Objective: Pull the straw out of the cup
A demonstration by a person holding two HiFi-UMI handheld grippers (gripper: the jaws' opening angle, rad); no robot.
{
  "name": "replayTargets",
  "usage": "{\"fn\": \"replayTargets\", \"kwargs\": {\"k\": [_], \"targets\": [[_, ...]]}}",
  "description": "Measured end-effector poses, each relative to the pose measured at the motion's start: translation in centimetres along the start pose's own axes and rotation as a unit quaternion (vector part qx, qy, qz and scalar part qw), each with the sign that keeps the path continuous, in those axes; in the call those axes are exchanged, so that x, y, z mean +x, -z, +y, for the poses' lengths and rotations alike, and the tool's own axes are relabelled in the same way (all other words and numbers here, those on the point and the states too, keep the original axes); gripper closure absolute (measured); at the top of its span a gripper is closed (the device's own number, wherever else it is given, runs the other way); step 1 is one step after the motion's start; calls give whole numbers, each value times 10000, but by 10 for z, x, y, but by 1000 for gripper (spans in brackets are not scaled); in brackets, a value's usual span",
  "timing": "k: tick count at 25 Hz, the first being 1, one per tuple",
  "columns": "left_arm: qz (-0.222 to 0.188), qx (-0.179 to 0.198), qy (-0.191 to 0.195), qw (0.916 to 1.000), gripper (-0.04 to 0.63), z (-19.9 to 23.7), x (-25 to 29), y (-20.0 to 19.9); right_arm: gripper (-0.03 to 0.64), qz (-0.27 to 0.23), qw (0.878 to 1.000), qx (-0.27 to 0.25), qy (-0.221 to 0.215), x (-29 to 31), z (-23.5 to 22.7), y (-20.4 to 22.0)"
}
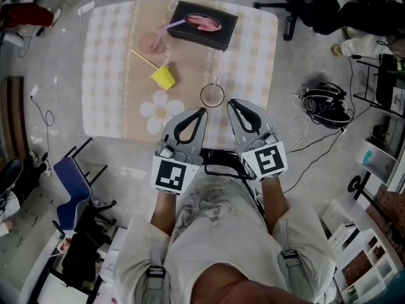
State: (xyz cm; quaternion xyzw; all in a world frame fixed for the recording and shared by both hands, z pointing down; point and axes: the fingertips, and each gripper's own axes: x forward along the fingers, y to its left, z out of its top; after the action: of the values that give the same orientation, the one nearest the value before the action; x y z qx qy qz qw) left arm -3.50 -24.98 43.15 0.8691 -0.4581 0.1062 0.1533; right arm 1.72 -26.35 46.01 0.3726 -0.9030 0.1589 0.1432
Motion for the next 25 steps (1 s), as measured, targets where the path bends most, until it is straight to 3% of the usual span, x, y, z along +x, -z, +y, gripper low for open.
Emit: {"fn": "replayTargets", "kwargs": {"k": [25], "targets": [[424, 166, 326, 9984, 595, 13, 32, 34, 540, 324, 9989, 246, 252, 49, -20, 36]]}}
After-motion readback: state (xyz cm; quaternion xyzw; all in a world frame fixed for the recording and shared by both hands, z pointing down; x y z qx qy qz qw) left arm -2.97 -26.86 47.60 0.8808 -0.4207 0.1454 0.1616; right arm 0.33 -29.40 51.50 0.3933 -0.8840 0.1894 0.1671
